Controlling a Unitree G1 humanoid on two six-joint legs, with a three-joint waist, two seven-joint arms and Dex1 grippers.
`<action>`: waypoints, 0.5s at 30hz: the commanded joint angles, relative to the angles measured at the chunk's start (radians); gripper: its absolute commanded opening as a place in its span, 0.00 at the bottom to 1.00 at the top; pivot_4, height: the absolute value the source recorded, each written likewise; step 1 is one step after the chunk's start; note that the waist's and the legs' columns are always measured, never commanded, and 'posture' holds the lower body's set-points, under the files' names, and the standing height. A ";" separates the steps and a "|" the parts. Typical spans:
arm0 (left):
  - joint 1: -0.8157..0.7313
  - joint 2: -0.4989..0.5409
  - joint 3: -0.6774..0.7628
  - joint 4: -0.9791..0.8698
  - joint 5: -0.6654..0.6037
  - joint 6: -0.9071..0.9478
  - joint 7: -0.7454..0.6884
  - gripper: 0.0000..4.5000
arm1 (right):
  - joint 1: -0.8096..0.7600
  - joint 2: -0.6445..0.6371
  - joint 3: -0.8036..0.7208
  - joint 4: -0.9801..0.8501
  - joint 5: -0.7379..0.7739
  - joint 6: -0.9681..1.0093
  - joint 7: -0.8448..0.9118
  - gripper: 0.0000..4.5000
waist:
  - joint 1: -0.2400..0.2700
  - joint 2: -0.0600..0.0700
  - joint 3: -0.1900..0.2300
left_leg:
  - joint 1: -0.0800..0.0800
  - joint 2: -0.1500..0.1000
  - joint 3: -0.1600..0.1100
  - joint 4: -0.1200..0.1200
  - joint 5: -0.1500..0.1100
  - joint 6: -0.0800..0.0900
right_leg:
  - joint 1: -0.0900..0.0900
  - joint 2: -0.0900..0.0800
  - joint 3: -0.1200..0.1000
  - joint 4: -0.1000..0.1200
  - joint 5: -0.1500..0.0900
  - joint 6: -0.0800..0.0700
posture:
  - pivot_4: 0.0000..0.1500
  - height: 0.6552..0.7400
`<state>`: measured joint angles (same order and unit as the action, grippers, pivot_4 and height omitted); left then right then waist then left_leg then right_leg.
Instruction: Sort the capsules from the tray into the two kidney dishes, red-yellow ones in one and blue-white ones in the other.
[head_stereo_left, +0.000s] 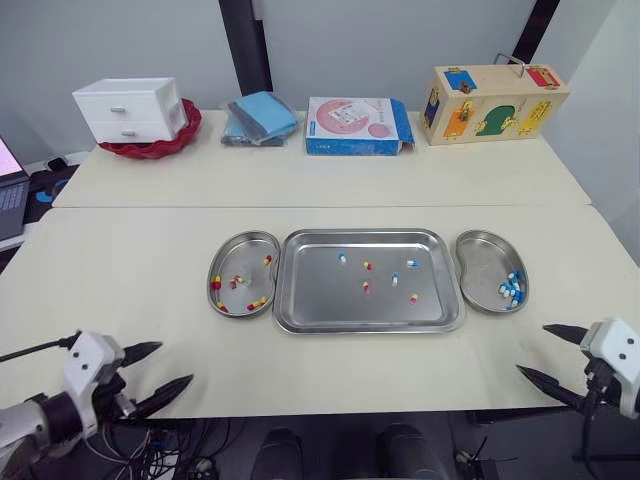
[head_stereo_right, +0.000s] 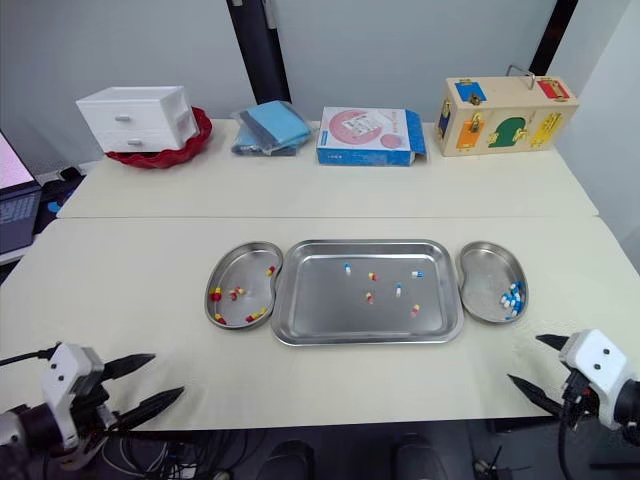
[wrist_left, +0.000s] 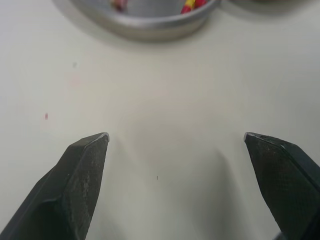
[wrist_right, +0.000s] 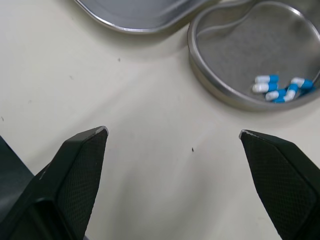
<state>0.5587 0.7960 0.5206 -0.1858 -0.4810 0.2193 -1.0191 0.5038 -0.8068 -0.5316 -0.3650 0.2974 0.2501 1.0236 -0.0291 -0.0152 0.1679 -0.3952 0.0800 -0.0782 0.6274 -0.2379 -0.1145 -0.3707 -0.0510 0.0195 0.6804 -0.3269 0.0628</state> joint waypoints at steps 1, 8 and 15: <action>0.029 -0.003 0.052 -0.021 0.002 -0.018 -0.018 1.00 | -0.003 -0.012 -0.016 0.013 0.015 -0.031 0.020 0.99 | 0.000 0.000 0.000 | 0.000 0.000 0.000 0.000 0.000 0.000 | 0.000 0.000 0.000 0.000 0.000 0.000 | 1.00 0.62; 0.062 -0.028 0.043 -0.079 -0.013 -0.009 -0.029 1.00 | -0.015 -0.003 0.013 0.025 -0.004 -0.067 0.020 0.99 | 0.002 -0.001 0.000 | 0.000 0.000 0.000 0.000 0.000 0.000 | 0.000 0.000 0.000 0.000 0.000 0.000 | 1.00 0.62; 0.030 -0.082 -0.001 -0.173 -0.053 -0.015 -0.031 1.00 | 0.050 -0.005 0.011 0.000 -0.002 -0.090 0.038 0.99 | 0.003 -0.002 0.000 | 0.000 0.000 0.000 0.000 0.000 0.000 | 0.001 0.000 0.000 0.000 0.000 0.000 | 1.00 0.62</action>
<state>0.5932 0.7191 0.5287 -0.3203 -0.5111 0.2132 -1.0519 0.5449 -0.8067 -0.5048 -0.3417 0.2928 0.1793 1.0511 -0.0258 -0.0168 0.1675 -0.3954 0.0799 -0.0783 0.6278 -0.2379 -0.1148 -0.3700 -0.0511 0.0197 0.6805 -0.3265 0.0633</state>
